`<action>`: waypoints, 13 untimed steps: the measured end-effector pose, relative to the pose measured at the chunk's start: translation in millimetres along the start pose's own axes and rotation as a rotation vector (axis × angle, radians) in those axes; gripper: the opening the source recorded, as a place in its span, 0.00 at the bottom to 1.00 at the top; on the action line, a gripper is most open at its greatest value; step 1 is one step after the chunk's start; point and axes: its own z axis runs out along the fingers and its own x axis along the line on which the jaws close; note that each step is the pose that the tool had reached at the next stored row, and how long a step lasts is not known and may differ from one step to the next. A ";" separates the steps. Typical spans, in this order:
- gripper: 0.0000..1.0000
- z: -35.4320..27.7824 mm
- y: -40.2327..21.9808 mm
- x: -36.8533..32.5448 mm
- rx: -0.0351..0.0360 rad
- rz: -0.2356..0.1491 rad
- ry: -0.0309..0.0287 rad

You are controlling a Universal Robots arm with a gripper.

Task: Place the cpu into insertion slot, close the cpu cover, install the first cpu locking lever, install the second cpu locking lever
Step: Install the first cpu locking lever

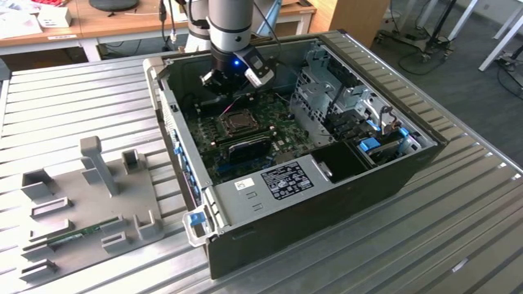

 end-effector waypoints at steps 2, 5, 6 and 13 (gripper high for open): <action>0.10 0.6 -0.1 -0.5 -0.0011 0.000 0.0000; 0.10 1.1 -0.2 -1.3 -0.0019 0.000 0.0002; 0.10 1.3 -0.2 -1.5 -0.0020 0.000 0.0001; 0.10 2.6 -0.4 -1.8 -0.0022 0.000 0.0000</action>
